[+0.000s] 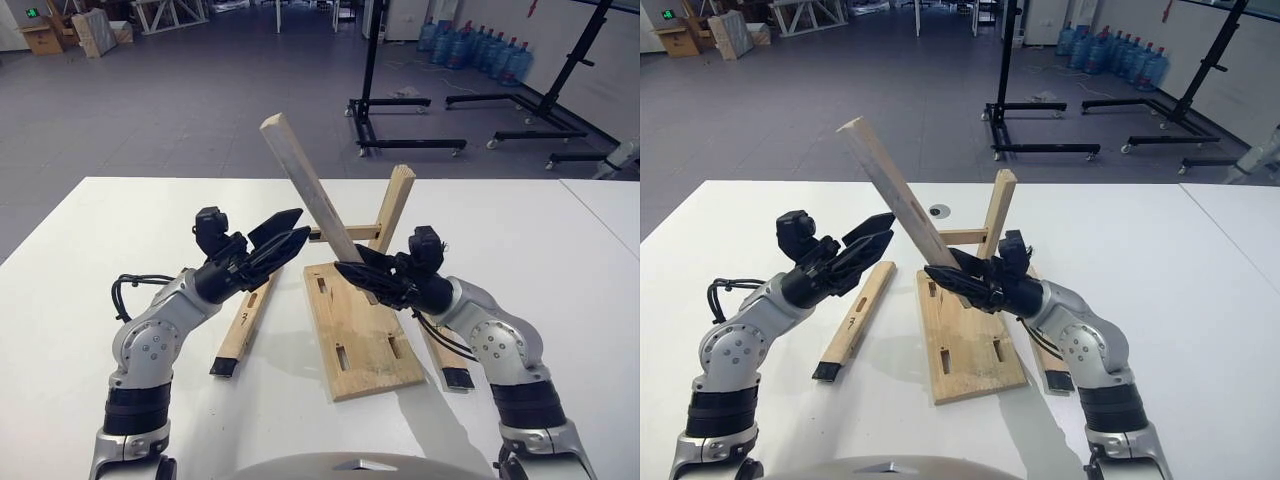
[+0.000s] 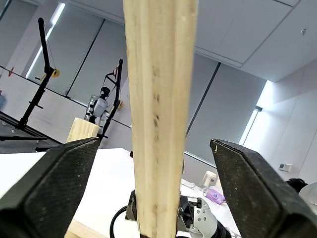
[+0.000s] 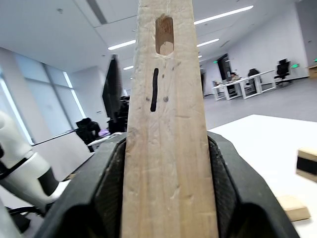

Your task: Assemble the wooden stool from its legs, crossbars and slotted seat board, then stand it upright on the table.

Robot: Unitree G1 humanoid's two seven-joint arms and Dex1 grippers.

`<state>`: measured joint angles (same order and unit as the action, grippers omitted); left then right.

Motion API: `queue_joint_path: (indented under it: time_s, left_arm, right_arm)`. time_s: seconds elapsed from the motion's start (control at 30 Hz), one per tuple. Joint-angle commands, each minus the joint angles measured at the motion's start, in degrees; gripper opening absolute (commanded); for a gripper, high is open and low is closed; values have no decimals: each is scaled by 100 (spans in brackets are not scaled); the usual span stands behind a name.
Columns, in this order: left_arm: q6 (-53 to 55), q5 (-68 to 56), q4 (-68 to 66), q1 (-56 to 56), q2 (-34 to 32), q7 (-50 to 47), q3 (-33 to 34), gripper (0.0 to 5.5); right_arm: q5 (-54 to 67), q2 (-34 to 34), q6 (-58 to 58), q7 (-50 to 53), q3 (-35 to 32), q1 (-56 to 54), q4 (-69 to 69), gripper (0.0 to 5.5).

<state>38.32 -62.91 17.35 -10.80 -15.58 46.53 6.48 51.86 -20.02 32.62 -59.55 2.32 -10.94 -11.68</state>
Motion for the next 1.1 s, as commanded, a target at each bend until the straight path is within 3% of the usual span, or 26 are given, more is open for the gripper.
queue_joint_path:
  time_s: [0.03, 0.27, 0.7, 1.0, 1.1]
  left_arm:
    - [172, -256, 12, -176, -13, -63, 23, 412]
    - [276, -710, 193, -197, 25, -63, 62, 412]
    - [347, -1131, 216, -85, -7, -49, 179, 225]
    - [265, -850, -211, -23, -174, 161, 306, 222]
    - [226, -707, -426, -106, -244, 245, 375, 213]
  right_arm:
    - [109, -115, 240, -289, 104, -115, -115, 201]
    - [-97, -135, 263, -511, 184, -223, 154, 201]
    - [-417, -177, 115, -680, 241, -203, 224, 201]
    - [-628, -208, 176, -408, 337, -109, 209, 201]
    - [-494, -269, 363, -329, 343, 22, 40, 265]
